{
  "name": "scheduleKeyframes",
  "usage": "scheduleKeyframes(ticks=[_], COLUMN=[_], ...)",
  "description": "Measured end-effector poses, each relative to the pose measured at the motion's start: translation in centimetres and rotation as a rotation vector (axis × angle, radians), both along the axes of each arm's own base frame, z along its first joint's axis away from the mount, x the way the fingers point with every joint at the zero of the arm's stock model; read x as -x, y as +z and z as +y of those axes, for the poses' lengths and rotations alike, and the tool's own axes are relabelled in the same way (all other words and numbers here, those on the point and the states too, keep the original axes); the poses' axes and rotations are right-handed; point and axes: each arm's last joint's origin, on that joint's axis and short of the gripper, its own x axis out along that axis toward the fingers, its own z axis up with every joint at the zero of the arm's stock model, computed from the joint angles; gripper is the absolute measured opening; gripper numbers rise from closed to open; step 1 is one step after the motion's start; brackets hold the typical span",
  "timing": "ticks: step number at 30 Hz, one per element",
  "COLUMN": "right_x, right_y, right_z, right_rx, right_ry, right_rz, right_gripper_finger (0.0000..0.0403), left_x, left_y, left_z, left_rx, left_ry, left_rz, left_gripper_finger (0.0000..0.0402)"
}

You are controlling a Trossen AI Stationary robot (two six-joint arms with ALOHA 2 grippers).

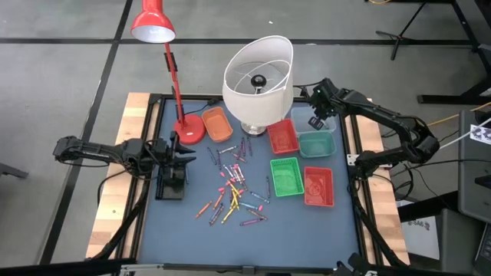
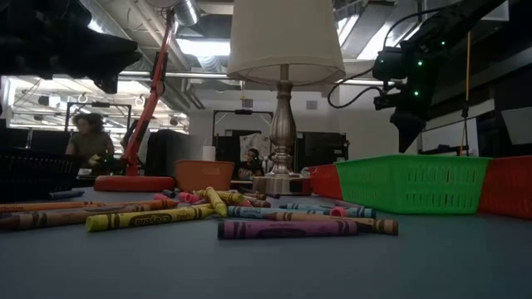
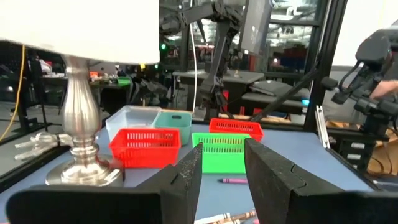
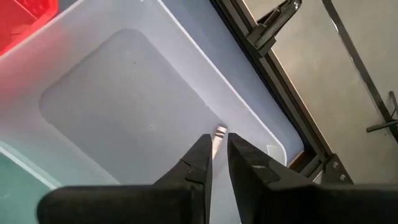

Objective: Sort crayons
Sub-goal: Put the gray crayon into the transparent bin

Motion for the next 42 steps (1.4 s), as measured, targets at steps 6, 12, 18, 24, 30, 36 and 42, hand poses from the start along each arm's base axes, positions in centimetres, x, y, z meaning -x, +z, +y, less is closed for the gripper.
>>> scheduleKeyframes(ticks=[6, 12, 18, 24, 30, 36, 42], right_x=[0.3, 1.2, 2.4, 3.7, 4.8, 5.4, 4.5], right_y=[0.0, 1.5, 3.8, 5.6, 6.8, 7.9, 8.6], right_z=[0.3, 1.4, 3.1, 5.1, 6.8, 8.4, 10.7], right_rx=[-0.03, -0.017, -0.005, -0.054, -0.106, -0.132, -0.146], right_ry=[-0.087, -0.104, -0.151, -0.146, -0.115, -0.066, 0.048], right_rz=[-0.025, -0.065, -0.215, -0.367, -0.492, -0.611, -0.66], right_gripper_finger=[0.0049, 0.0049, 0.0049, 0.0049, 0.0049, 0.0049, 0.0049], left_x=[-0.2, -1.3, -3.9, -7.4, -11.3, -14.9, -16.9], left_y=[0.7, 2.5, 4.4, 5.3, 5.3, 4.6, 3.4], left_z=[0.1, 0.0, -0.2, -0.5, -0.8, -1.1, -1.1], left_rx=[-0.017, -0.088, -0.141, -0.153, -0.165, -0.172, -0.177], left_ry=[0.032, 0.041, 0.039, 0.009, -0.043, -0.059, -0.072], left_rz=[-0.06, -0.008, 0.091, 0.224, 0.406, 0.565, 0.745], left_gripper_finger=[0.0104, 0.0104, 0.0104, 0.0104, 0.0104, 0.0104, 0.0104])
